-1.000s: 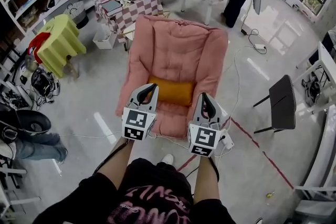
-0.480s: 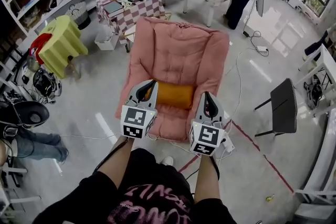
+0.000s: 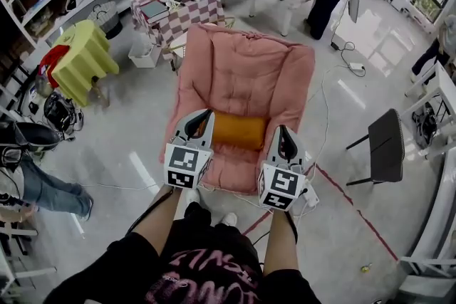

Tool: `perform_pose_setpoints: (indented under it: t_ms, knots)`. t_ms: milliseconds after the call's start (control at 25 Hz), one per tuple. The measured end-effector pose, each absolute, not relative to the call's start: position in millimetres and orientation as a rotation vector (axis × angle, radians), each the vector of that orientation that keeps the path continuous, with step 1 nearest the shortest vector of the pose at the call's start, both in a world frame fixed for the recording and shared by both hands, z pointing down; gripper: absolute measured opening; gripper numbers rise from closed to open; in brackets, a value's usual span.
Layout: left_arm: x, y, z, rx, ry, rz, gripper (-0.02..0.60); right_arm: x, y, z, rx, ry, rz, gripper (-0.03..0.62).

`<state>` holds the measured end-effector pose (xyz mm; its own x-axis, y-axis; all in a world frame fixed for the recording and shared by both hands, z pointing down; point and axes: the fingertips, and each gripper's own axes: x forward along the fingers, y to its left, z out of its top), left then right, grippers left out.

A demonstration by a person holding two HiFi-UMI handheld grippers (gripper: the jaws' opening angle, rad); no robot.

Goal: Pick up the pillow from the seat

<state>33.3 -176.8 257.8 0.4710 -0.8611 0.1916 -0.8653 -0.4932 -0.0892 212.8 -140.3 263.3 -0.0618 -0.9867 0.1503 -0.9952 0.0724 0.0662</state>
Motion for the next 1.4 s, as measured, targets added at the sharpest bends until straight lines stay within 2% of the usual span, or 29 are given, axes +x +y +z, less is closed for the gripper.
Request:
perform_pose_setpoints:
  t_ms: [880,1400]
  knots:
    - [-11,-229,300,2.622,-1.497,0.373,0.014,172,-189,299,1.988,-2.116,0.156,0.021]
    - [-12,-266,362,2.542,-1.423,0.441,0.014,170,-227,361,1.945,-2.073,0.324,0.021]
